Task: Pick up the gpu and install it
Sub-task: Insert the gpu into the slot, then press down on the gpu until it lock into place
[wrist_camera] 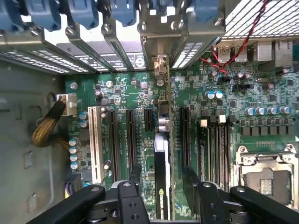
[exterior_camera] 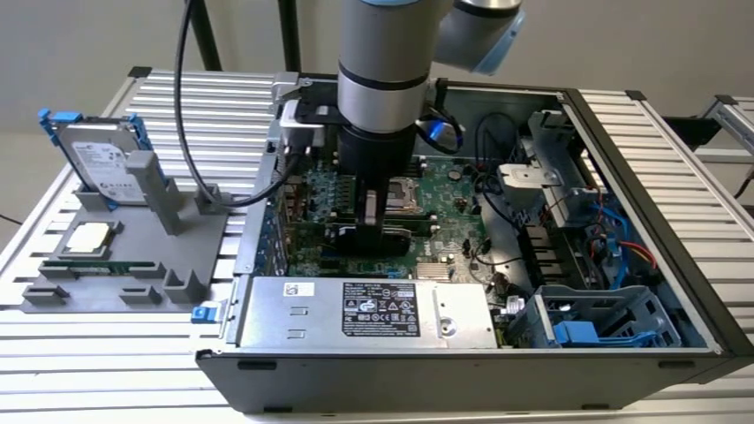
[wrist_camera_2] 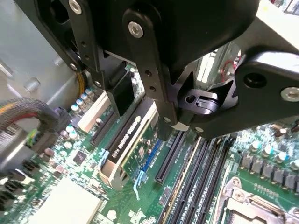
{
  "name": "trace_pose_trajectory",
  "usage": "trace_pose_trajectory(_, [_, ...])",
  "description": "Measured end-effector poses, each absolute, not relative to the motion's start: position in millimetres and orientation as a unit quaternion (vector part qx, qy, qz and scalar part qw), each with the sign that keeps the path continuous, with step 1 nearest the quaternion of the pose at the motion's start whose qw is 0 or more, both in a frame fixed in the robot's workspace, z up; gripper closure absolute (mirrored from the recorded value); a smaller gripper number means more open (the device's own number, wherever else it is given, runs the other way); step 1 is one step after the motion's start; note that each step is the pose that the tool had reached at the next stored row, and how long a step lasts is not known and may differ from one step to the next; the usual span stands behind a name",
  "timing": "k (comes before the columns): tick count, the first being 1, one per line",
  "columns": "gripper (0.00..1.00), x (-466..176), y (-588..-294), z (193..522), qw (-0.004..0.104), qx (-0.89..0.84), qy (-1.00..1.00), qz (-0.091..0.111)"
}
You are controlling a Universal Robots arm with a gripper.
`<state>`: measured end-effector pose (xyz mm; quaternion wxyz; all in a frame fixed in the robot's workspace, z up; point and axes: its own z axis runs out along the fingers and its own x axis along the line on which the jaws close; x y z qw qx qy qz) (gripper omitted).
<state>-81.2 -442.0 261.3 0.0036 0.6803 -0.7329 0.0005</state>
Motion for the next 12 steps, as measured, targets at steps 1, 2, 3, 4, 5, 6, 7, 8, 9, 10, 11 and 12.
trace_pose_trajectory(1, [0.00,-81,-442,266,0.004,0.680,-0.733,0.001])
trace_pose_trajectory(2, [0.00,-81,-442,270,0.004,0.680,-0.733,0.001])
trace_pose_trajectory(3, [0.00,-81,-442,275,0.004,0.680,-0.733,0.001])
trace_pose_trajectory(4, [0.00,-81,-442,280,0.004,0.680,-0.733,0.001])
trace_pose_trajectory(5, [0.00,-81,-442,283,0.004,0.680,-0.733,0.001])
trace_pose_trajectory(6, [0.00,-81,-442,284,0.004,0.680,-0.733,0.001])
trace_pose_trajectory(7, [0.00,-81,-442,284,0.005,0.680,-0.733,0.002])
trace_pose_trajectory(8, [1.00,-81,-442,284,0.005,0.680,-0.733,0.002])
trace_pose_trajectory(9, [1.00,-81,-442,284,0.005,0.680,-0.733,0.002])
trace_pose_trajectory(10, [1.00,-81,-442,284,0.005,0.680,-0.733,0.002])
trace_pose_trajectory(11, [1.00,-81,-442,284,0.005,0.680,-0.733,0.002])
trace_pose_trajectory(12, [1.00,-81,-442,284,0.005,0.680,-0.733,0.002])
